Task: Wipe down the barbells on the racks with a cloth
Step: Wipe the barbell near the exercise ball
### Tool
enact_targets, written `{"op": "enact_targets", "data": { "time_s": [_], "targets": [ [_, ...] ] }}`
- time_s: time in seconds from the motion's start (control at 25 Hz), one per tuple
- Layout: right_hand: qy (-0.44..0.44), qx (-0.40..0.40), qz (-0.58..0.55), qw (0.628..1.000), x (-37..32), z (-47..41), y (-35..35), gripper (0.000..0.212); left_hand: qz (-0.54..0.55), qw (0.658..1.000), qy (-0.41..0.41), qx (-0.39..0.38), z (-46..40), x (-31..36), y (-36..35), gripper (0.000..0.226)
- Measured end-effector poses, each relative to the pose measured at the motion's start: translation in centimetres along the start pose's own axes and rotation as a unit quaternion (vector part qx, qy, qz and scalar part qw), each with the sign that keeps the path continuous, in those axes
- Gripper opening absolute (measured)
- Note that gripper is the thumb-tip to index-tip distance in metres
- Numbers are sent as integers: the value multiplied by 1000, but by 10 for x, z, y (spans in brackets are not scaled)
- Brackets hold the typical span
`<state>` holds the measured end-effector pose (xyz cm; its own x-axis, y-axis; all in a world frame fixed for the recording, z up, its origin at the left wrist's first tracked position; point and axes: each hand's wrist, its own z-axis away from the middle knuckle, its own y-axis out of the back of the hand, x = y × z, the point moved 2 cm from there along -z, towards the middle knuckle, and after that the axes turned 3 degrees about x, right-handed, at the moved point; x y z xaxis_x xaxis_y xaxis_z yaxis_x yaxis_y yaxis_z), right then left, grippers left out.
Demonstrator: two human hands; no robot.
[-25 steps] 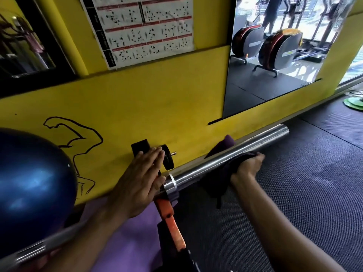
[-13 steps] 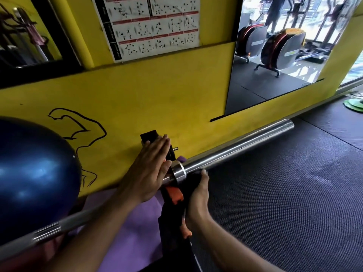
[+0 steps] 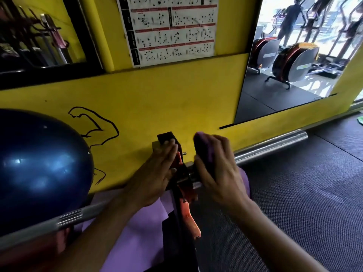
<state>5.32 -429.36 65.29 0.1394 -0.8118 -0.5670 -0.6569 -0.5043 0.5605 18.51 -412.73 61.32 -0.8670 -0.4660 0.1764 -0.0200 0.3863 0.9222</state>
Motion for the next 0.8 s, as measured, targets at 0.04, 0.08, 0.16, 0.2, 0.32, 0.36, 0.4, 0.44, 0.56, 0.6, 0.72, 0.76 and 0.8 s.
{"op": "enact_targets", "data": {
  "time_s": [0.04, 0.08, 0.16, 0.2, 0.32, 0.36, 0.4, 0.44, 0.56, 0.6, 0.72, 0.76, 0.8],
  "targets": [
    [29, -51, 105, 993, 3, -8, -13, 52, -15, 1000, 7, 8, 6, -4, 1, 64],
    [55, -89, 201, 974, 7, -9, -27, 57, -22, 1000, 16, 12, 10, -8, 1, 64],
    [90, -125, 258, 954, 14, 2, -39, 63, -15, 999, 34, 8, 12, -9, 2, 64],
    [99, -128, 233, 959, 17, 7, -36, 62, -6, 999, 38, 8, 11, -8, 2, 63],
    [86, -145, 93, 981, 26, 27, -18, 57, 14, 999, 48, 0, 11, -2, 5, 65],
    [75, -154, 50, 984, 28, 34, -12, 53, 12, 999, 48, 1, 11, -2, 4, 65],
    [66, -165, 18, 984, 29, 41, -8, 48, 6, 999, 48, 1, 11, -3, 4, 65],
    [54, -175, -5, 983, 30, 48, -5, 43, 1, 999, 45, 2, 12, -3, 3, 65],
    [-11, -176, -82, 981, 40, 62, -6, 29, -1, 999, 41, 12, 12, -5, 1, 66],
    [-43, -171, -95, 980, 45, 66, -10, 21, 1, 999, 41, 13, 12, -6, 0, 66],
    [-295, -132, -258, 910, 66, 78, -29, 23, 10, 999, 38, 13, 11, -6, -2, 64],
    [-411, -80, -390, 820, 66, 76, -34, 23, 10, 999, 40, 12, 11, -6, -2, 64],
    [-492, -36, -502, 710, 62, 69, -38, 28, 8, 999, 41, 13, 11, -6, -2, 64]
  ]
}}
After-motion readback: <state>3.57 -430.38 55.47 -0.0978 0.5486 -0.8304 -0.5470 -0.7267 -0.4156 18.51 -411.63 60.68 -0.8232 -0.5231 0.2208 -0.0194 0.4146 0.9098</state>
